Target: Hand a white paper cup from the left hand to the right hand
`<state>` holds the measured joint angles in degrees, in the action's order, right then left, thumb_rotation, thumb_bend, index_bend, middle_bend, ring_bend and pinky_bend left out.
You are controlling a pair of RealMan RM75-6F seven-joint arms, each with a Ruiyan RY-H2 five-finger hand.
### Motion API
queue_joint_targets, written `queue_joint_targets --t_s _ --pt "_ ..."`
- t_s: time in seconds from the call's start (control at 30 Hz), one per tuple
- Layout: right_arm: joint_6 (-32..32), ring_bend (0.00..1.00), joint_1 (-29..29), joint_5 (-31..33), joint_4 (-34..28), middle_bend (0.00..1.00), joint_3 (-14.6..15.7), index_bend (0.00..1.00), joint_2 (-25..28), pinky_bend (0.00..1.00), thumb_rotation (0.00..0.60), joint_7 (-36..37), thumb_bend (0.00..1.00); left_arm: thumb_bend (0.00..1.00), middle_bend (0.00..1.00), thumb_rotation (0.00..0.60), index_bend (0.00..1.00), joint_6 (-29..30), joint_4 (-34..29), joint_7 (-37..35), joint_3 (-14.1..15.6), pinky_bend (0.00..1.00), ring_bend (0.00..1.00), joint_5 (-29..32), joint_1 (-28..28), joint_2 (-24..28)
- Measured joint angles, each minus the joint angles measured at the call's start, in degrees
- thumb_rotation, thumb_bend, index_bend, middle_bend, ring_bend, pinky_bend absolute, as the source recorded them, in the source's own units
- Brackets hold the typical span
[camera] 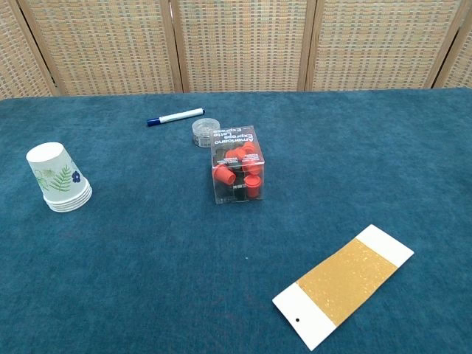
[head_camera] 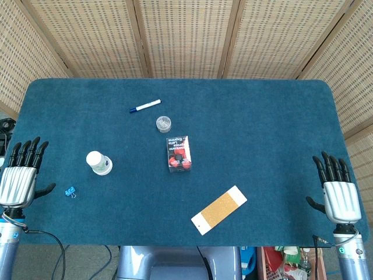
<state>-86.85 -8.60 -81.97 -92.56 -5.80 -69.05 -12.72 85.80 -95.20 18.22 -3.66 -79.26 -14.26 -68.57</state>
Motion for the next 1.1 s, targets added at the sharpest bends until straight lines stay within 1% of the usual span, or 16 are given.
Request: queue_joint_targets --t_s 0.2,0.3,0.4,0.5,0.6,0.67,0.77,0.83,0.9,0.93,1.0,1.07,1.1 --pt "-0.4 0.0 0.2 -0.5 -0.2 0.0 -0.2 0.0 0.1 0.0 0.6 0.4 0.0 0.05 0.0 0.6 0.0 -1.7 0.1 -0.8 -0.1 0.0 0.0 0.2 -0.2 0.0" --pt "-0.7 0.0 0.4 -0.7 -0.2 0.0 -0.3 0.0 0.2 0.0 0.6 0.9 0.0 0.06 0.0 0.6 0.0 -3.7 0.4 -1.9 -0.3 0.0 0.0 0.7 -0.9 0.2" --pt "-0.9 0.0 0.5 -1.0 -0.1 0.0 -0.3 0.0 0.2 0.0 0.6 1.1 0.0 0.06 0.0 0.6 0.0 -7.1 0.9 -2.9 -1.1 0.0 0.0 1.8 -2.4 0.7" --pt "-0.6 0.0 0.4 -1.0 -0.1 0.0 -0.3 0.0 0.1 0.0 0.6 0.8 0.0 0.06 0.0 0.6 0.0 -12.2 1.6 -3.6 -2.0 0.0 0.0 3.6 -4.8 1.3" --pt "-0.1 0.0 0.3 -0.6 0.1 0.0 -0.6 0.0 -0.2 0.0 0.6 0.5 0.0 0.06 0.0 0.6 0.0 -19.1 2.8 -4.7 -3.0 0.0 0.0 5.9 -7.8 2.0" --pt "0.2 0.0 0.2 -0.1 0.3 0.0 -0.7 0.0 -0.3 0.0 0.6 0.3 0.0 0.06 0.0 0.6 0.02 -24.7 4.3 -5.8 -3.7 0.0 0.0 7.4 -10.3 2.2" --pt "0.5 0.0 0.2 0.4 0.6 0.0 -0.9 0.0 -0.5 0.0 0.6 0.2 0.0 0.06 0.0 0.6 0.09 -32.6 8.0 -7.9 -4.3 0.0 0.0 8.9 -14.1 2.1" --pt "0.7 0.0 0.1 0.6 0.8 0.0 -1.0 0.0 -0.6 0.0 0.6 0.1 0.0 0.06 0.0 0.6 0.11 -37.4 11.1 -10.4 -4.7 0.0 0.0 9.3 -16.6 1.6" --pt "1.0 0.0 0.1 0.9 0.9 0.0 -1.2 0.0 -0.7 0.0 0.6 0.0 0.0 0.06 0.0 0.6 0.11 -40.1 13.8 -12.6 -4.8 0.0 0.0 9.1 -18.5 0.9" --pt "1.1 0.0 0.0 0.9 1.0 0.0 -1.2 0.0 -0.8 0.0 0.6 -0.1 0.0 0.06 0.0 0.6 0.11 -41.0 15.5 -13.7 -4.8 0.02 0.01 8.6 -19.5 0.1" --pt "1.2 0.0 0.0 1.1 1.2 0.0 -1.3 0.0 -0.9 0.0 0.6 -0.2 0.0 0.06 0.03 0.6 0.13 -41.4 17.1 -15.4 -4.9 0.1 0.06 7.6 -20.4 -1.0" --pt "1.3 0.0 -0.1 1.2 1.3 0.0 -1.3 0.0 -1.0 0.0 0.6 -0.3 0.0 0.06 0.13 0.6 0.19 -41.1 18.3 -17.3 -5.0 0.21 0.16 6.2 -21.0 -2.3" --pt "1.4 0.0 -0.1 1.2 1.3 0.0 -1.4 0.0 -1.1 0.0 0.6 -0.3 0.0 0.06 0.16 0.6 0.21 -40.9 18.9 -18.1 -5.0 0.23 0.19 5.5 -21.2 -2.9"
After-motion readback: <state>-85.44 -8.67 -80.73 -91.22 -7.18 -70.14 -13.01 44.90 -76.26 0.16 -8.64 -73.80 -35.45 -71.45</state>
